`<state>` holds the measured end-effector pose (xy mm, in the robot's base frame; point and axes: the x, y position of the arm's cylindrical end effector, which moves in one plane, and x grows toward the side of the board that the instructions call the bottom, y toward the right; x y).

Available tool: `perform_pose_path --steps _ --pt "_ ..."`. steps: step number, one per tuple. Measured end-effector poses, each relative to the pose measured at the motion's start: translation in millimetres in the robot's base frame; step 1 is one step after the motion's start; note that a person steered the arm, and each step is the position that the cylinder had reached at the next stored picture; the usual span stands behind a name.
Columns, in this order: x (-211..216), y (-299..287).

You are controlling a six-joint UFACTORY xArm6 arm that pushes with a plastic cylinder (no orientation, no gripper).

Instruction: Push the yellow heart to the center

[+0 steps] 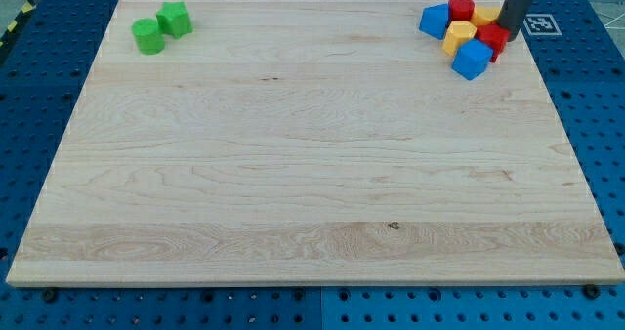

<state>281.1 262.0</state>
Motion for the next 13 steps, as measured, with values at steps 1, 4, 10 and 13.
perform_pose_path --steps 1,4,10,13 --pt "2.6 -1.1" --pt "-34.8 44.9" --pt "-65.4 -6.6" --pt "-27.3 -9.4"
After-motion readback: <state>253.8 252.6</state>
